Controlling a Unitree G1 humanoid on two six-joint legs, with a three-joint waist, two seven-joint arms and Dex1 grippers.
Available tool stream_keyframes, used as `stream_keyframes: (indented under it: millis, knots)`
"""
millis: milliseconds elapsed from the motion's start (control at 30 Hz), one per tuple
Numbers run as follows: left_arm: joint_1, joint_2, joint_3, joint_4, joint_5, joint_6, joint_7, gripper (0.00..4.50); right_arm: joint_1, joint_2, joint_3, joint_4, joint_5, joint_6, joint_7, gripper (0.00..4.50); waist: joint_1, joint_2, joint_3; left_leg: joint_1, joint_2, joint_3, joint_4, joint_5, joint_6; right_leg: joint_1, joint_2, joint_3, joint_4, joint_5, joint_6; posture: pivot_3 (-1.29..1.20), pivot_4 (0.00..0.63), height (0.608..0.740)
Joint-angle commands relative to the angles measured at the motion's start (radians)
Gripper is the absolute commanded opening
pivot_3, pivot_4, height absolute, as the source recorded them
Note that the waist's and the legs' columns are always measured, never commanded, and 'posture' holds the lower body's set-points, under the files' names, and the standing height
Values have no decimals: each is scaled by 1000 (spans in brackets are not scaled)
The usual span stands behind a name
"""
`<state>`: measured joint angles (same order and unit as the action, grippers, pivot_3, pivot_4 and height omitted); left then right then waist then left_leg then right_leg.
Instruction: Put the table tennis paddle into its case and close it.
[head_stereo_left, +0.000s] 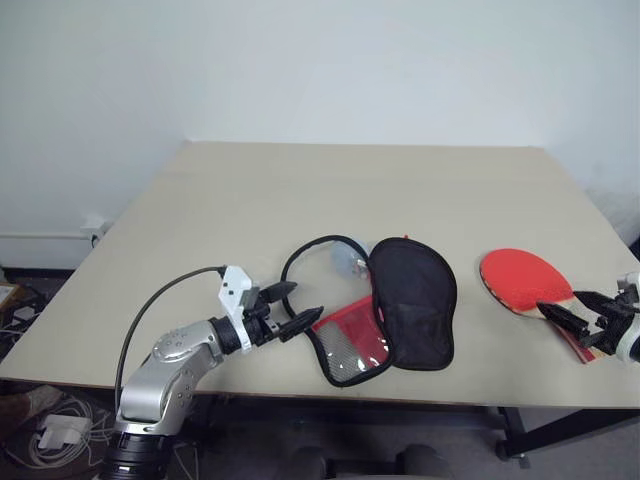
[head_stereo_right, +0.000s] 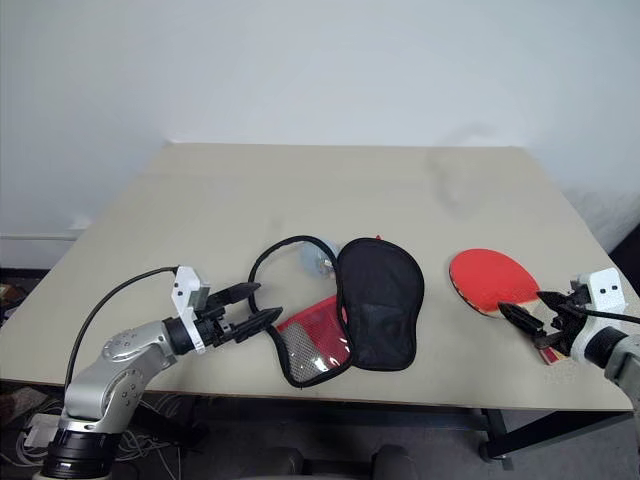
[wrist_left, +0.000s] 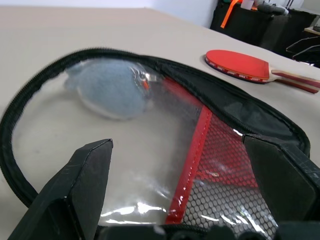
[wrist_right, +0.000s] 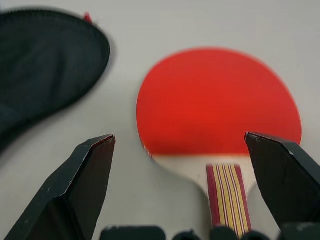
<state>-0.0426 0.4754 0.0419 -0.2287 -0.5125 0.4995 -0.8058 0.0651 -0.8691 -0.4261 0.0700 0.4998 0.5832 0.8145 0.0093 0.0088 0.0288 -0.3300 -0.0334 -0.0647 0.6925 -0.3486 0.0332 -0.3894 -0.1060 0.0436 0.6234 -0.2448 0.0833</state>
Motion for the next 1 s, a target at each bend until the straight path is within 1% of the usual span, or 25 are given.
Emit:
stream_keyframes:
  millis: [33, 100, 233, 300, 500, 600, 700, 833, 867, 1000]
  knots:
    - [-23, 4, 8, -21, -10, -5, 3, 4500, -42, -42, 27, 24, -31, 34, 7, 4484, 0, 0, 0, 0, 0, 0, 0, 0, 0, 0, 0, 0, 0, 0, 0, 0, 0, 716]
    - [-22, 1, 2, -27, -12, -2, 2, 4500, -60, -64, 66, 71, -74, 30, 10, 4484, 0, 0, 0, 0, 0, 0, 0, 0, 0, 0, 0, 0, 0, 0, 0, 0, 0, 716]
    - [-31, 4, -5, -24, -13, 4, -3, 4500, -86, -82, 109, 118, -89, 91, 31, 4484, 0, 0, 0, 0, 0, 1, 0, 0, 0, 0, 0, 0, 0, 0, 0, 0, 0, 716]
    - [-41, 3, -5, -21, -13, 6, 0, 4500, -90, -86, 129, 120, -100, 99, 41, 4484, 0, 0, 0, 0, 0, 0, 1, 0, 0, 0, 0, 0, 0, 0, 0, 0, 0, 716]
    - [-58, -2, -15, -32, -13, 11, 7, 4500, -150, -72, 224, 188, -197, 68, 7, 4484, -1, 0, 0, 0, 0, 1, 1, 0, 0, 0, 0, 0, 0, 0, 0, 0, 0, 716]
    - [-64, -4, -18, -32, -14, 14, 13, 4500, -175, -55, 244, 230, -236, 42, -24, 3889, 0, -2, -1, 0, 0, 0, 1, 0, 0, 0, 0, 0, 0, 0, 0, 0, 0, 716]
    - [-62, -7, -17, -38, -19, 17, 17, 4500, -201, -45, 259, 277, -261, 21, -51, 2882, 0, -4, -1, 0, 0, 1, 3, 0, 0, 1, 0, 0, 0, 0, 0, 0, 0, 716]
    - [-57, 0, -20, -43, -21, 20, 14, 4500, -206, -50, 259, 298, -264, 1, -42, 1512, 0, -6, -1, 0, 0, 0, 5, 0, 0, 2, 0, 0, 0, 0, 0, 0, 0, 716]
    - [-59, 1, -19, -41, -22, 21, 13, 4500, -207, -54, 253, 296, -261, 4, -41, 1233, 0, -6, -1, 0, 0, 0, 5, 0, 0, 2, 0, 0, 0, 0, 0, 0, 0, 716]
    - [-74, 5, -15, -19, -22, 21, 6, 4500, -199, -76, 196, 230, -203, 109, -26, 1178, 1, -5, -1, 0, 0, 0, 5, 0, 0, 2, 0, 0, 0, 0, 0, 0, 0, 716]
